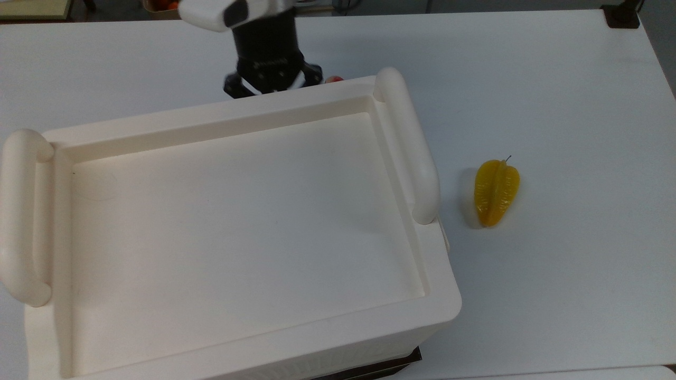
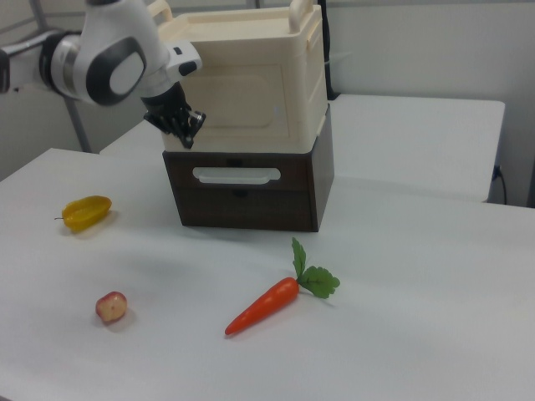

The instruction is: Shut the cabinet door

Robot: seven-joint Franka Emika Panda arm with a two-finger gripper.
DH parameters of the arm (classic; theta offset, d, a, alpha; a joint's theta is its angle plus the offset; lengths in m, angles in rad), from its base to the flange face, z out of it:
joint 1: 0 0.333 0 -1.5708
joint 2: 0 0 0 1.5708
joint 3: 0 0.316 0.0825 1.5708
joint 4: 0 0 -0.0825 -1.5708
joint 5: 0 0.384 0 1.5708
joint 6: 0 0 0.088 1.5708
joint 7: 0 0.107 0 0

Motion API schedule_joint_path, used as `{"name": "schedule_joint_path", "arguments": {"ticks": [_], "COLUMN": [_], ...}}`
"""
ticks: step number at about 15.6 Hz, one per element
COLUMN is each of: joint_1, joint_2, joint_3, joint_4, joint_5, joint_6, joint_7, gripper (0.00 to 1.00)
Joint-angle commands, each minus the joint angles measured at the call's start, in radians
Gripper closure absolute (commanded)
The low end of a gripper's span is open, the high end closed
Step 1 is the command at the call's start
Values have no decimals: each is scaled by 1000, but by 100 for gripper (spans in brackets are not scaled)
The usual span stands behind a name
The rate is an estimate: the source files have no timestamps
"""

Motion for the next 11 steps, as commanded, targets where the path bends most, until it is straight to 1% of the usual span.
{"name": "schedule_joint_path", "arguments": {"ticks": [1, 2, 3, 5, 6, 8, 10, 11], "joint_1": [-53, -59, -65, -65, -65, -66, -71, -85], "joint_2": [-117, -129, -137, -145, -143, -137, -148, -148], "joint_3": [-7, -7, -7, -4, -3, -3, -6, -6], "joint_4": [-26, -26, -26, -27, -29, -36, -44, -39], "joint_5": [-38, -67, -113, -217, -253, -259, -259, -255], "joint_6": [-252, -295, -329, -398, -430, -448, -457, -469], "joint_7": [89, 137, 192, 282, 301, 304, 303, 304], "gripper": [95, 93, 93, 80, 63, 0, 0, 0]}}
